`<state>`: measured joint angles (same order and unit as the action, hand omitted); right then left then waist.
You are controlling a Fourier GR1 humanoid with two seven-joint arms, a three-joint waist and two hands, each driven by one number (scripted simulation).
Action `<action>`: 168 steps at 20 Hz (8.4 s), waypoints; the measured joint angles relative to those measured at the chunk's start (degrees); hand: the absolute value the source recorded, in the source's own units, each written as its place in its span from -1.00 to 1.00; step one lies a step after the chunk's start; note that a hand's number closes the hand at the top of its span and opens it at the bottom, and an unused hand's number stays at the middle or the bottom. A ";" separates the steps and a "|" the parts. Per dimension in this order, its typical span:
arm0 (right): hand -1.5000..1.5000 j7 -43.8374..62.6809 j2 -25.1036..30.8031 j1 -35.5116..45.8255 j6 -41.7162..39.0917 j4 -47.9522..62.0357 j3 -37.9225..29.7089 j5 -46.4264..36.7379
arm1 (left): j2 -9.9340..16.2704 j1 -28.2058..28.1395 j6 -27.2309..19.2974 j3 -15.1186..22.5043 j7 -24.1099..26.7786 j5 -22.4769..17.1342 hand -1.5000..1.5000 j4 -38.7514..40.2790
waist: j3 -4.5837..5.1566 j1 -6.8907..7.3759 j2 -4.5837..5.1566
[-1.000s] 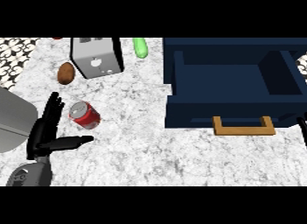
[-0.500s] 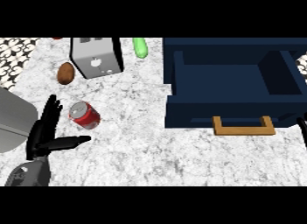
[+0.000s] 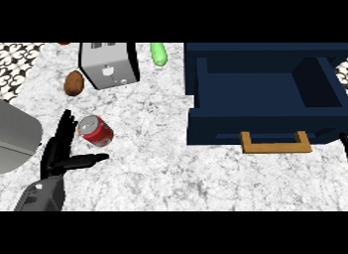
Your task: Pick up the can, place it into the drawer and close the drawer
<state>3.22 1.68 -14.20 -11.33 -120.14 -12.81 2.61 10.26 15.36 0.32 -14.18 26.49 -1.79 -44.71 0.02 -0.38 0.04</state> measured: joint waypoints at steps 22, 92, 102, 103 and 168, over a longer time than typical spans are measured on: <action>-1.00 0.72 -0.44 -1.91 -2.35 -2.19 -2.16 2.85 | 0.06 12.33 -1.58 0.04 5.62 -0.46 -1.00 16.54 | 0.01 -0.20 0.02; -1.00 2.39 0.68 -0.79 -1.79 -3.59 -4.74 5.32 | -10.25 54.94 -29.27 26.14 -41.55 -4.90 1.00 -8.89 | -0.07 -1.43 0.23; -1.00 3.00 -0.69 0.36 -0.50 -4.05 -2.08 2.51 | -10.25 64.59 -32.31 30.78 -37.77 -12.57 1.00 4.84 | -0.09 -2.35 0.46; -1.00 2.92 -0.36 0.65 -0.68 -3.63 -2.53 2.94 | -10.26 64.61 -32.35 31.43 -36.93 -13.25 1.00 5.72 | -0.09 -2.35 0.46; -1.00 -2.33 10.53 12.63 1.12 -5.06 7.27 -28.57 | -10.26 66.84 -47.58 48.86 -18.47 -38.84 -1.00 20.43 | -0.07 -3.73 1.19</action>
<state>0.89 12.21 -1.57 -10.20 -125.20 -5.54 -25.96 0.00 82.20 -47.26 34.69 8.01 -40.63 -24.28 -0.05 -4.11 1.23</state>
